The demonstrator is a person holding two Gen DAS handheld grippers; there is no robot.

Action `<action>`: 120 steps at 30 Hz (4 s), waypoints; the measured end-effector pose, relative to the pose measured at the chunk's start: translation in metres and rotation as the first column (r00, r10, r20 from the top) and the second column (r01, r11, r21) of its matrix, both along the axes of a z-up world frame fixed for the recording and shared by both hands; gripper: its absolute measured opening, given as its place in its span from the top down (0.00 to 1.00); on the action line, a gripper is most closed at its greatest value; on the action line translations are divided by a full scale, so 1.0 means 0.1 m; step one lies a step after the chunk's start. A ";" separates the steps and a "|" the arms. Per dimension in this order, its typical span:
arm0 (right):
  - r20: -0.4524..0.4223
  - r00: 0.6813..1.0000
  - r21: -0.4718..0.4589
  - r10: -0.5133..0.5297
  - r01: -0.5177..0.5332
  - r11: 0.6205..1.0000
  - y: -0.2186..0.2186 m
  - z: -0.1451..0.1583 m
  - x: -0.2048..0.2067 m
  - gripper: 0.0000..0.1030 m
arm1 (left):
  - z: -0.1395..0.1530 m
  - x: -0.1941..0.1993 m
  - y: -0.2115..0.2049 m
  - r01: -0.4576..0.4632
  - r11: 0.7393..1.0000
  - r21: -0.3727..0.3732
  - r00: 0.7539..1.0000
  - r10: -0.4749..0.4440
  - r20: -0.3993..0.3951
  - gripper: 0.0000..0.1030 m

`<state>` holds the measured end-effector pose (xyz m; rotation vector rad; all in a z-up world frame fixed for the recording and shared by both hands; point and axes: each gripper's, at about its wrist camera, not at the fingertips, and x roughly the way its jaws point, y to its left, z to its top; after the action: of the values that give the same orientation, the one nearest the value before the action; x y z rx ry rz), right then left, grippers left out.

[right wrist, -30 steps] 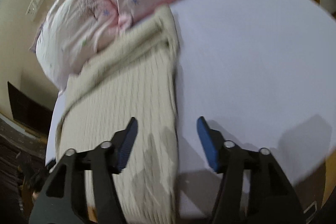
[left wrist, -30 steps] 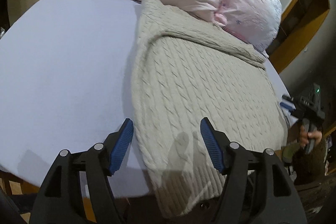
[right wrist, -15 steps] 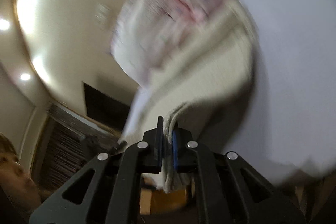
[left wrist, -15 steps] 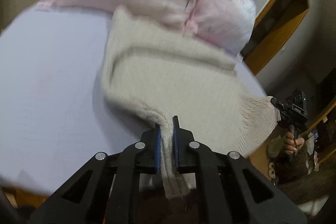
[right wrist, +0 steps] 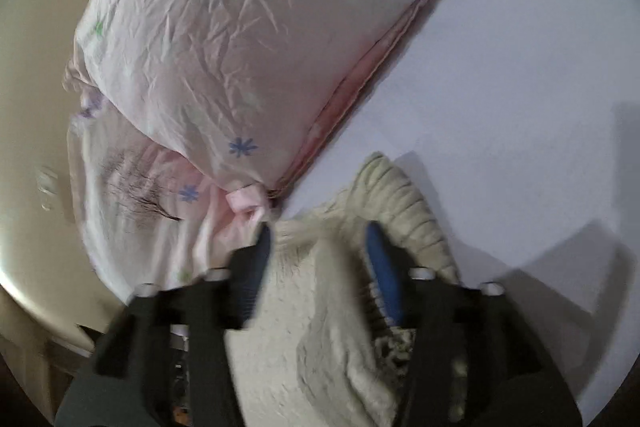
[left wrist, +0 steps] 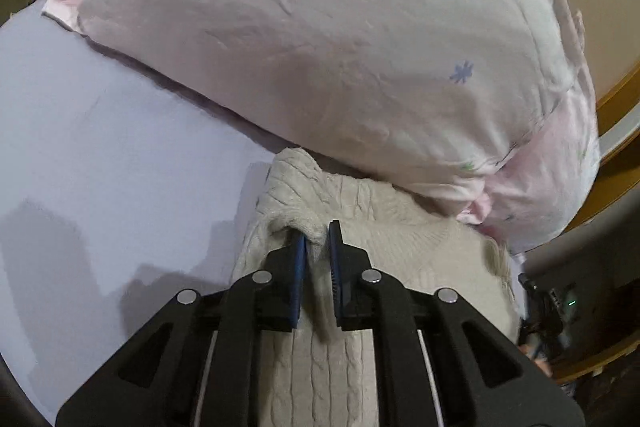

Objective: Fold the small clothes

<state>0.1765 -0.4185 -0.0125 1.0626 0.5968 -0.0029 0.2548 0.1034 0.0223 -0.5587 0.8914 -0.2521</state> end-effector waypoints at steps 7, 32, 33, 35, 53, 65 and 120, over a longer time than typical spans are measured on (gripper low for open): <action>0.100 0.995 -0.167 0.003 0.014 0.986 -0.05 0.25 -0.16 0.19 | 0.09 -0.46 0.12 0.026 0.997 0.071 0.998 -0.030 0.050 0.28; 0.193 0.981 -0.134 0.032 -0.006 0.991 -0.19 0.37 -0.37 0.19 | 0.72 -0.36 -1.37 0.352 0.915 -0.196 0.929 -0.317 0.189 0.84; 0.197 0.980 -0.146 0.019 0.010 0.989 -0.23 0.40 -0.41 0.19 | 0.77 -0.35 -1.67 0.408 0.893 -0.189 0.906 -0.369 0.209 0.84; 0.199 0.980 -0.168 -0.003 0.037 0.985 -0.31 0.44 -0.45 0.19 | 0.75 -0.33 -2.36 0.509 0.849 -0.146 0.852 -0.472 0.224 0.83; -0.142 0.946 -0.115 0.291 -0.308 0.944 -0.15 0.09 0.02 0.06 | -0.03 -0.08 -2.28 0.349 0.933 0.092 0.937 -0.347 -0.036 0.26; -0.149 0.910 -0.186 0.387 -0.410 0.893 0.25 0.03 0.05 0.57 | -0.38 0.04 -2.60 0.390 0.921 0.004 0.920 -0.390 -0.039 0.38; -0.225 0.947 -0.687 0.229 -0.321 0.652 1.61 0.38 -1.25 0.02 | -0.28 -1.41 -1.91 0.202 0.841 0.502 0.964 -0.260 0.047 0.01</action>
<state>0.0519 -0.2574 0.0257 0.1878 0.7762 -0.0311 0.1137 -0.0873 -0.0061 0.0456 0.8708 -0.2593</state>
